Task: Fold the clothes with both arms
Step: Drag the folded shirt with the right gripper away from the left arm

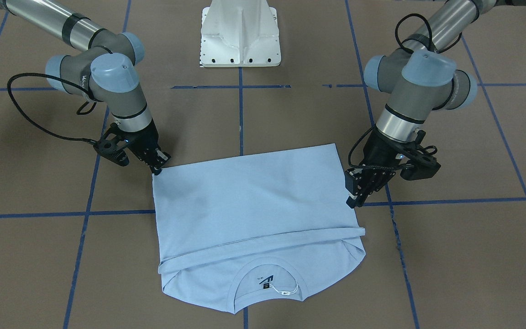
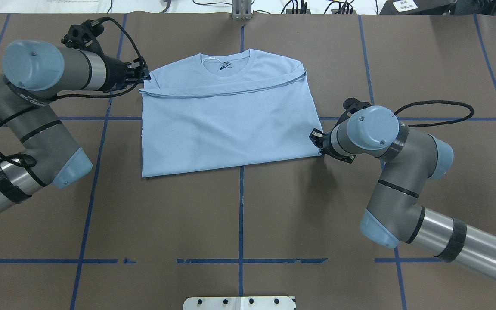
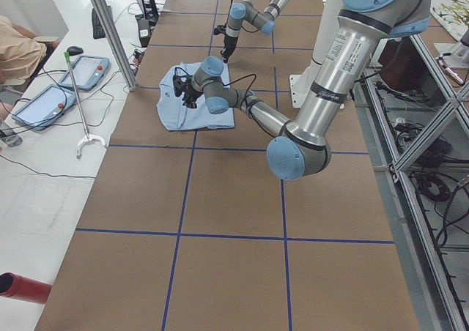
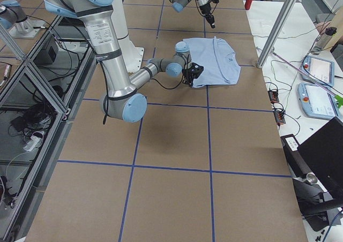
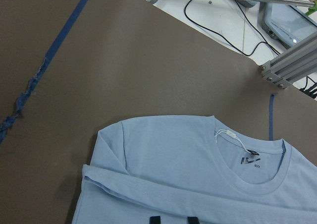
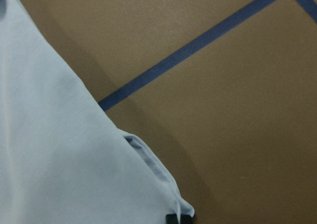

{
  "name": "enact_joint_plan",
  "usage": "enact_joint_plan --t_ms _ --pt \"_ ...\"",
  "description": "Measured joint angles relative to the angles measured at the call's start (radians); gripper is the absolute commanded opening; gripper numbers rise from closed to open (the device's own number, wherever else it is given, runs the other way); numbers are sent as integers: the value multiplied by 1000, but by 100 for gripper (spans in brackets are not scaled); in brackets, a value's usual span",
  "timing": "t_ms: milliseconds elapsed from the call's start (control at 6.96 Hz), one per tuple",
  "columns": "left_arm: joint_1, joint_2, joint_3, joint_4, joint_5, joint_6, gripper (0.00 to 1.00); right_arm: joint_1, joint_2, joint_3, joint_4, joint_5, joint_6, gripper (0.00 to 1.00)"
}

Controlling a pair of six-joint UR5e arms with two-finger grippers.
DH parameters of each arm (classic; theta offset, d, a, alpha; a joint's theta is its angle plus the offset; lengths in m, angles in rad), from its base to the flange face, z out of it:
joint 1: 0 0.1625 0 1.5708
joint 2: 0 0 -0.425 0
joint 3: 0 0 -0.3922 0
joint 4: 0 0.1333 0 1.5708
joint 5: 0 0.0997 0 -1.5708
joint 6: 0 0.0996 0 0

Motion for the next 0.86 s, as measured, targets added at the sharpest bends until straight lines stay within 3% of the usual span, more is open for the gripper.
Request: enact_joint_plan --t_ms 144,287,575,862 --pt "-1 -4 -1 0 -2 0 30 -5 -29 50 0 2 2 0" --pt "0 -9 -3 0 -4 0 30 -37 -110 158 -2 6 7 0" --pt "4 -9 -15 -5 -53 -1 31 -216 -316 421 -9 6 85 0" --pt "10 0 -43 -9 -186 -6 31 -447 -432 566 -14 3 215 0"
